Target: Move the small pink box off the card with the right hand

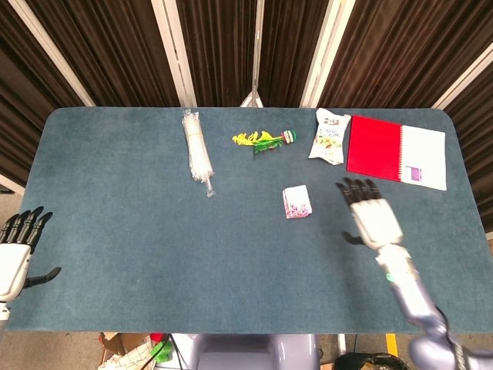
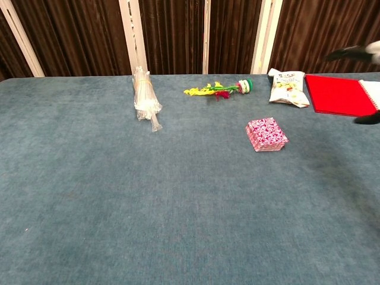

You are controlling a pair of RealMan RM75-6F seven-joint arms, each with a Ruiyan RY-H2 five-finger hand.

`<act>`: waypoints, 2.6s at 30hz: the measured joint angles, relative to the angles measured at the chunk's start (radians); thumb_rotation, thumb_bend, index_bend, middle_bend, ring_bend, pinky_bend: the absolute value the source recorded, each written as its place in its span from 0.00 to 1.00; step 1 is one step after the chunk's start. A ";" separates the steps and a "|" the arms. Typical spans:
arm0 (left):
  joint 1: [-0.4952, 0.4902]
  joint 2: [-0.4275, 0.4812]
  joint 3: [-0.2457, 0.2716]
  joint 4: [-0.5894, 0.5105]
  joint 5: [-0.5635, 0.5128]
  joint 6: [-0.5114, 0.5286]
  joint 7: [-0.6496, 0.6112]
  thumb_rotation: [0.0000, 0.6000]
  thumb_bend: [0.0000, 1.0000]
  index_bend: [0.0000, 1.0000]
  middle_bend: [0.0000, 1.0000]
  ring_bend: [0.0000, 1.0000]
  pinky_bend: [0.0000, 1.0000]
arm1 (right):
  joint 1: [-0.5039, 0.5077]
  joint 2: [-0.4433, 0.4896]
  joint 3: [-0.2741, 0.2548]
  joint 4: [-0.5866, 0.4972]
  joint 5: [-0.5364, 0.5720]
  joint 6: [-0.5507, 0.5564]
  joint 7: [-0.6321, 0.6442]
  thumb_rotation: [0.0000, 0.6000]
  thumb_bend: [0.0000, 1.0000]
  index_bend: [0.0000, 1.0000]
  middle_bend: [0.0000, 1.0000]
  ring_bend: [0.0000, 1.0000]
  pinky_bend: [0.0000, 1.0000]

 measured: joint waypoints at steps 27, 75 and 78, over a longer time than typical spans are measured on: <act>-0.017 0.001 -0.016 0.032 -0.009 -0.019 -0.025 1.00 0.00 0.00 0.00 0.00 0.00 | 0.384 -0.327 -0.025 0.400 0.563 -0.203 -0.243 1.00 0.23 0.00 0.00 0.00 0.00; -0.028 0.028 -0.002 -0.013 -0.043 -0.078 -0.034 1.00 0.00 0.00 0.00 0.00 0.00 | 0.450 -0.446 -0.074 0.605 0.506 -0.235 -0.065 1.00 0.23 0.53 0.49 0.22 0.01; -0.029 0.028 -0.002 -0.013 -0.042 -0.078 -0.037 1.00 0.00 0.00 0.00 0.00 0.00 | 0.443 -0.437 -0.073 0.588 0.490 -0.220 -0.056 1.00 0.23 0.54 0.49 0.23 0.01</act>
